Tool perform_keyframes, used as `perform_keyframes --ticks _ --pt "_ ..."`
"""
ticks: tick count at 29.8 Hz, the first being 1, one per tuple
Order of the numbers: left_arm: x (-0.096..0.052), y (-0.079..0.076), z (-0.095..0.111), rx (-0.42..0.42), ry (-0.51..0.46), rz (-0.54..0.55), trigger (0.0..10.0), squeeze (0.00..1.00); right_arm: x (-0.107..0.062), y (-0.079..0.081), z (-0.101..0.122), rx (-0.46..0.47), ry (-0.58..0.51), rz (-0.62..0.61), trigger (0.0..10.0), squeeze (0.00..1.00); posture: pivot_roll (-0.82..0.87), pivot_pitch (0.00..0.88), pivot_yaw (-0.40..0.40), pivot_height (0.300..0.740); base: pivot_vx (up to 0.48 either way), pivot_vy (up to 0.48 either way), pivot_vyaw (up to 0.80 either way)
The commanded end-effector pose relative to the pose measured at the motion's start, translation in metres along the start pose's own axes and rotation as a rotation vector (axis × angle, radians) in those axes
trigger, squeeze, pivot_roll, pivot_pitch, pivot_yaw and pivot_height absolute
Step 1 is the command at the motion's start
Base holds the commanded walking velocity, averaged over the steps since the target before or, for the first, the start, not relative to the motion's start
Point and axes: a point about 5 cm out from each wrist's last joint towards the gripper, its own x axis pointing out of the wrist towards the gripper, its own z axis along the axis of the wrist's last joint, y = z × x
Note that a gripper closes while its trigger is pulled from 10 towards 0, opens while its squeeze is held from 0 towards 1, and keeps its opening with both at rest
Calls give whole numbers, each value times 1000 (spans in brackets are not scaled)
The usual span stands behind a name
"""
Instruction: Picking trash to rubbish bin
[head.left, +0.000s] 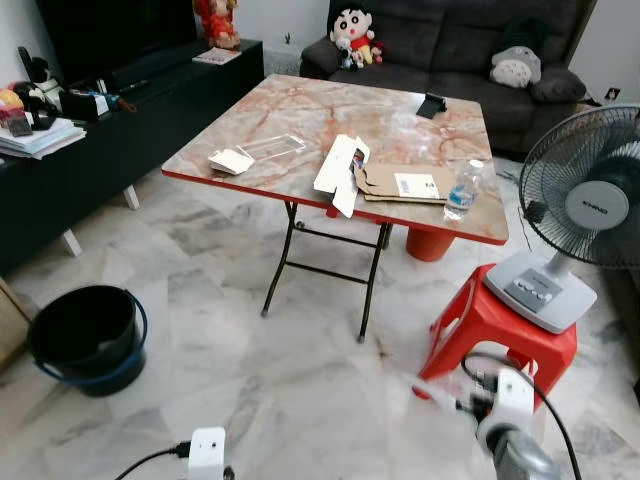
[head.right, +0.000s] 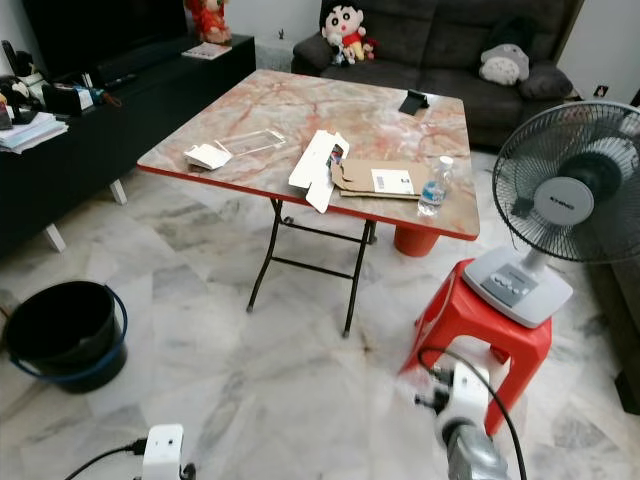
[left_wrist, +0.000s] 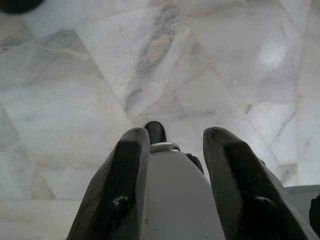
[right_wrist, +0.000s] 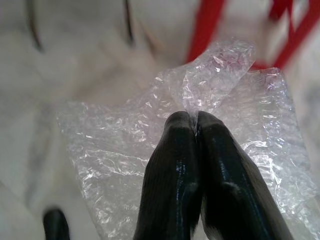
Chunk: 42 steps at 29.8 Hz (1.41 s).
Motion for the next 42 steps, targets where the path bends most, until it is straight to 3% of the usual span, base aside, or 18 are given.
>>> perform_keyframes --ticks 1,11,17,21,27,42 --pt "0 -2 1 -2 10 -11 10000 0 -1 -3 -7 2 31 -23 10000 0 -63 0 -111 740 0 0 0" --pt "0 4 -2 16 9 14 10000 0 -4 -3 -19 23 63 -40 10000 0 -70 0 -104 740 0 0 0" --pt "-1 23 -4 77 0 62 10000 0 -3 -5 -12 -21 56 -49 10000 0 -41 0 -96 740 0 0 0" --pt "-3 40 -9 68 10 112 10000 0 -2 -4 -12 -22 56 -50 10000 0 -29 0 -98 740 0 0 0" --pt "-6 51 -18 87 38 121 10000 0 -3 0 -16 -26 65 -44 10000 0 -31 0 -91 740 0 0 0" --pt "-3 44 -8 123 10 82 10000 0 -3 -3 -14 -6 42 -47 10000 0 -44 16 -40 740 0 0 0"
